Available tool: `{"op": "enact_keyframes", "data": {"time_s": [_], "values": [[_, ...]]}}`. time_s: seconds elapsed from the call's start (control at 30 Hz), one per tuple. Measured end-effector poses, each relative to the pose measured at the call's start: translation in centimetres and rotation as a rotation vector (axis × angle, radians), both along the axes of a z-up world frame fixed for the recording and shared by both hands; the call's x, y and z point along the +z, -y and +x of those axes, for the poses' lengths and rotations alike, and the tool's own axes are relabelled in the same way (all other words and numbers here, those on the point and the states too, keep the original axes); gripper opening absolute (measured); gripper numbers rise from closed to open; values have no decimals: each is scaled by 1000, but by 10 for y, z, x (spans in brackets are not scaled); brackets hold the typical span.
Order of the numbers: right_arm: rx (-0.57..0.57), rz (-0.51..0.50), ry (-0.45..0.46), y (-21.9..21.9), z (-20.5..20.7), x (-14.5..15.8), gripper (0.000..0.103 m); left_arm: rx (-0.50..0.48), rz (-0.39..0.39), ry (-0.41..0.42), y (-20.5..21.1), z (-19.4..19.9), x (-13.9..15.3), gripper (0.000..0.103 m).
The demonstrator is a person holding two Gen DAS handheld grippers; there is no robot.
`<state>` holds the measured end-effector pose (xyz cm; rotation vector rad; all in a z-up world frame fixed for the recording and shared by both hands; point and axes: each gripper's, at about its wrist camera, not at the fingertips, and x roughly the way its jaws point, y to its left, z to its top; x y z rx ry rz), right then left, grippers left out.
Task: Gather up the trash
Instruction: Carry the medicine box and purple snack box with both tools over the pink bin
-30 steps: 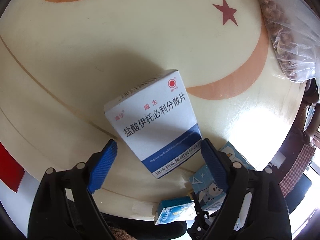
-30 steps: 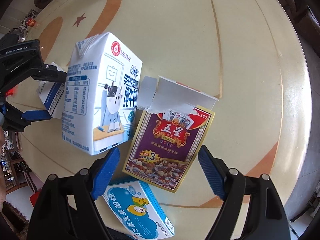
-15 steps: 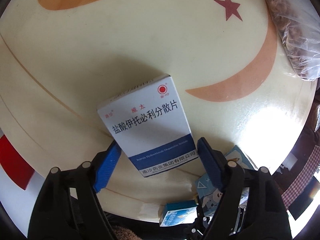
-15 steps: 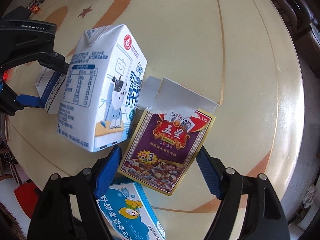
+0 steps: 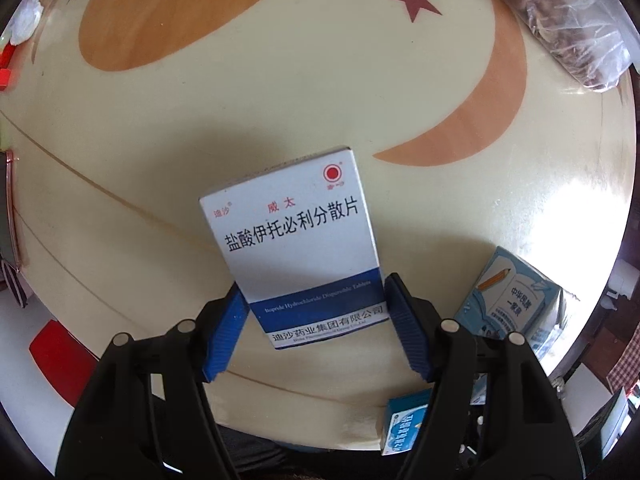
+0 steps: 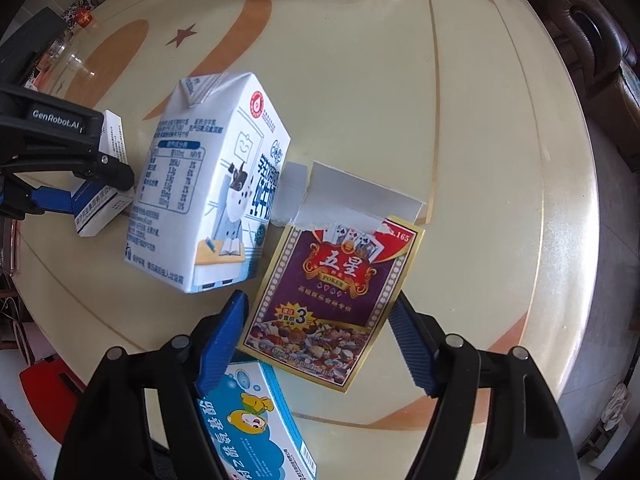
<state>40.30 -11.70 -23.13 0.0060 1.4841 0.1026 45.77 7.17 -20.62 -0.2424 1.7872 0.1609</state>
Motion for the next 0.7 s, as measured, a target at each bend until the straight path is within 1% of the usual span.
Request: {"op": "enact_keyframes", "data": {"time_s": [0.2, 0.3, 0.33, 0.37, 0.4, 0.43, 0.5, 0.53, 0.63, 0.7], "values": [[-19, -4, 28, 9, -10, 17, 66, -71, 24, 68, -6, -19, 34, 67], [-18, -36, 23, 11, -15, 16, 65, -92, 28, 91, -11, -28, 46, 67], [-19, -36, 12, 11, -16, 13, 65, -96, 31, 96, -11, -19, 50, 67], [-28, -34, 9, 12, -18, 12, 65, -99, 33, 100, -11, -19, 55, 67], [-34, -32, 13, 12, -19, 12, 65, -99, 29, 100, -12, -21, 56, 67], [-6, 0, -12, 11, -22, 12, 64, -102, 21, 100, -14, -24, 57, 67], [-2, -7, 4, 10, -25, 17, 64, -119, 19, 103, -6, -16, 61, 67], [10, -12, 8, 12, -24, 20, 64, -130, 21, 108, 1, -34, 55, 67], [22, -30, 30, 12, -29, 35, 64, -170, 16, 128, 8, -48, 64, 67], [13, -22, 47, 13, -32, 45, 63, -194, 13, 139, 11, -54, 68, 67]]}}
